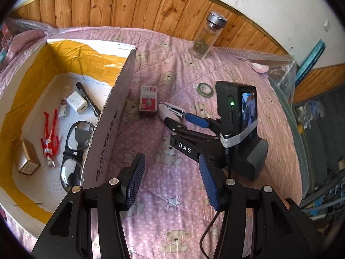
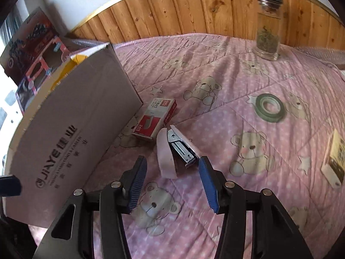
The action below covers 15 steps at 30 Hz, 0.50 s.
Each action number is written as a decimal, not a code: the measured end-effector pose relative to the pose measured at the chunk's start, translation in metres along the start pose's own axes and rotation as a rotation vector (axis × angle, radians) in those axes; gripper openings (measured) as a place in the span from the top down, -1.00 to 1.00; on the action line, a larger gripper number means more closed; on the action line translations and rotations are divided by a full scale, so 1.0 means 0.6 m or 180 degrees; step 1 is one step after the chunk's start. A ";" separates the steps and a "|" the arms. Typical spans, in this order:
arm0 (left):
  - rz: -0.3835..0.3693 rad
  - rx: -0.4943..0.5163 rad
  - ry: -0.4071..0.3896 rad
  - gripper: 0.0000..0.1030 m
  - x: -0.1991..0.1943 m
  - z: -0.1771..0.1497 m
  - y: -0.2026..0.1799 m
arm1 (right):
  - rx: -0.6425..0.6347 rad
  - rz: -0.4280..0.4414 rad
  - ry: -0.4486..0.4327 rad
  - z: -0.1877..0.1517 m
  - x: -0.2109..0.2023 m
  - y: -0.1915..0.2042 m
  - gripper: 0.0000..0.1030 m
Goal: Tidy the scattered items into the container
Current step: 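Move both open tools back toward the white stapler and red staple box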
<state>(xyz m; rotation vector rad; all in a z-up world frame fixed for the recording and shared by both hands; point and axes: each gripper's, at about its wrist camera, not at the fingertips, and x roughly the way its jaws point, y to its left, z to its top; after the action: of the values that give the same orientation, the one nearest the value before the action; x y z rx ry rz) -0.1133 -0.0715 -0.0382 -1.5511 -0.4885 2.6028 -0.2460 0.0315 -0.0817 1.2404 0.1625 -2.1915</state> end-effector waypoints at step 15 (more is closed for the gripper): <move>0.0077 -0.0036 -0.0081 -0.06 0.066 0.053 -0.004 | 0.1311 0.0549 -0.0119 0.009 -0.021 -0.171 -0.02</move>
<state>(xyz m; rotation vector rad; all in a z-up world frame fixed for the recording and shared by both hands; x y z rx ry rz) -0.1602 -0.0676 -0.0570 -1.5386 -0.4904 2.6455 -0.3029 0.1175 -0.0874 1.3687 -0.4167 -2.1577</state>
